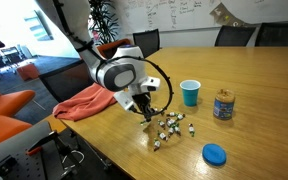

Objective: Put one candy in each cup

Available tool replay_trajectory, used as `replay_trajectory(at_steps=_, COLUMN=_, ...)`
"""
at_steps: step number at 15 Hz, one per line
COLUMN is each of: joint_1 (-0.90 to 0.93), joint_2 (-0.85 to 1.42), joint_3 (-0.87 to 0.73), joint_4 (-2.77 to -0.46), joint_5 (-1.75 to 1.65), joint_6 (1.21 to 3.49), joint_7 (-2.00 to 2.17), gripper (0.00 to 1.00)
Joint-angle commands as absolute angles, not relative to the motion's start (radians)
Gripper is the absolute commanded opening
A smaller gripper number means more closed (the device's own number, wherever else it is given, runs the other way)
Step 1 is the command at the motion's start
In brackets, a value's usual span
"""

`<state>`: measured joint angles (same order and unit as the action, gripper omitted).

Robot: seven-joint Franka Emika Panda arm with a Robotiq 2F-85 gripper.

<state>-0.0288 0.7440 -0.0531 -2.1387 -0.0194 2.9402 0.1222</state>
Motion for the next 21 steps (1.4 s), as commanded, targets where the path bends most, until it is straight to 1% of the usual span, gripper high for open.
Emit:
replay_trajectory(at_steps=1, joint_1=-0.011, joint_2=0.556, joint_3=0.004, joint_4=-2.262, joint_5=0.008, joint_6=2.989, joint_7=0.1, gripper=0.03)
replay_trajectory(at_steps=3, joint_1=0.025, joint_2=0.499, joint_3=0.006, joint_4=-2.255, joint_5=0.003, joint_6=3.02, joint_7=0.12, gripper=0.03)
replay_trajectory(at_steps=6, joint_1=0.048, joint_2=0.451, joint_3=0.022, joint_4=-2.191, joint_5=0.012, joint_6=3.002, joint_7=0.123, gripper=0.03)
replay_trajectory(at_steps=9, joint_1=0.084, joint_2=0.492, joint_3=0.002, joint_4=-2.098, joint_5=0.004, joint_6=2.993, joint_7=0.135, gripper=0.03)
replay_trajectory(at_steps=14, joint_1=0.104, joint_2=0.581, joint_3=0.018, joint_4=-1.978, joint_5=0.006, joint_6=2.965, joint_7=0.125, gripper=0.03)
replay_trajectory(at_steps=21, joint_1=0.107, joint_2=0.677, joint_3=0.097, joint_4=-1.903, joint_5=0.015, joint_6=2.894, joint_7=0.092, gripper=0.03)
